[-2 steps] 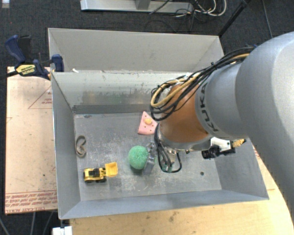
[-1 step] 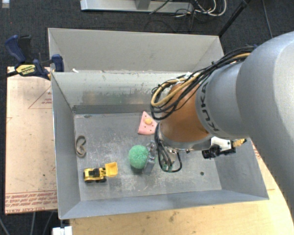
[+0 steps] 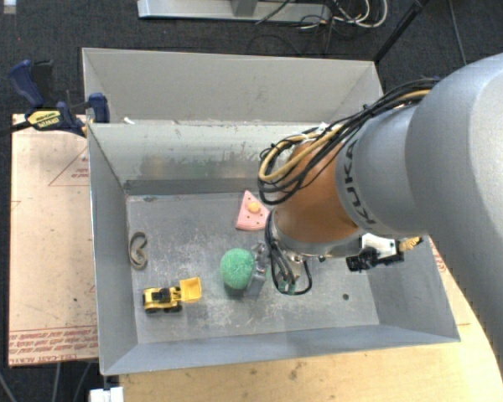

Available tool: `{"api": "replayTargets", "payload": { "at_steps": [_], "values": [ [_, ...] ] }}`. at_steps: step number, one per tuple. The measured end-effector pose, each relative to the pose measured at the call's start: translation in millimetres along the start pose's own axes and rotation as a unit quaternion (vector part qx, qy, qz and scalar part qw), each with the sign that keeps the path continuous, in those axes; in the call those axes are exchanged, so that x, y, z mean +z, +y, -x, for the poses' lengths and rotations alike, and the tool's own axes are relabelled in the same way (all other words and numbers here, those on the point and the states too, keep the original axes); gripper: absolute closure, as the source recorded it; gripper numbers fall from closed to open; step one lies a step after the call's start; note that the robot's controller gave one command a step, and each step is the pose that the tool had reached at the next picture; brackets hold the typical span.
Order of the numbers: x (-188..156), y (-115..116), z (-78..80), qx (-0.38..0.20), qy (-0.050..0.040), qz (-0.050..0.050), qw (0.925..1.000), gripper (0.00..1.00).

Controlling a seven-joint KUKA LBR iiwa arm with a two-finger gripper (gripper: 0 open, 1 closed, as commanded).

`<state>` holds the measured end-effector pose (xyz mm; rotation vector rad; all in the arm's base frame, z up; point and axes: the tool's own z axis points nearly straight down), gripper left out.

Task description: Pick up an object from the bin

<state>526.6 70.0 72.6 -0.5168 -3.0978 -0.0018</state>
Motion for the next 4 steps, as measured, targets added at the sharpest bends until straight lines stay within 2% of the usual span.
{"api": "replayTargets", "payload": {
  "at_steps": [1,4],
  "values": [
    [-11,-1,-1.2,-0.001,0.0019,-0.001,1.0,1.0],
    [-48,0,0.0,-0.001,-0.0007,0.0,1.0,1.0]
  ]
}}
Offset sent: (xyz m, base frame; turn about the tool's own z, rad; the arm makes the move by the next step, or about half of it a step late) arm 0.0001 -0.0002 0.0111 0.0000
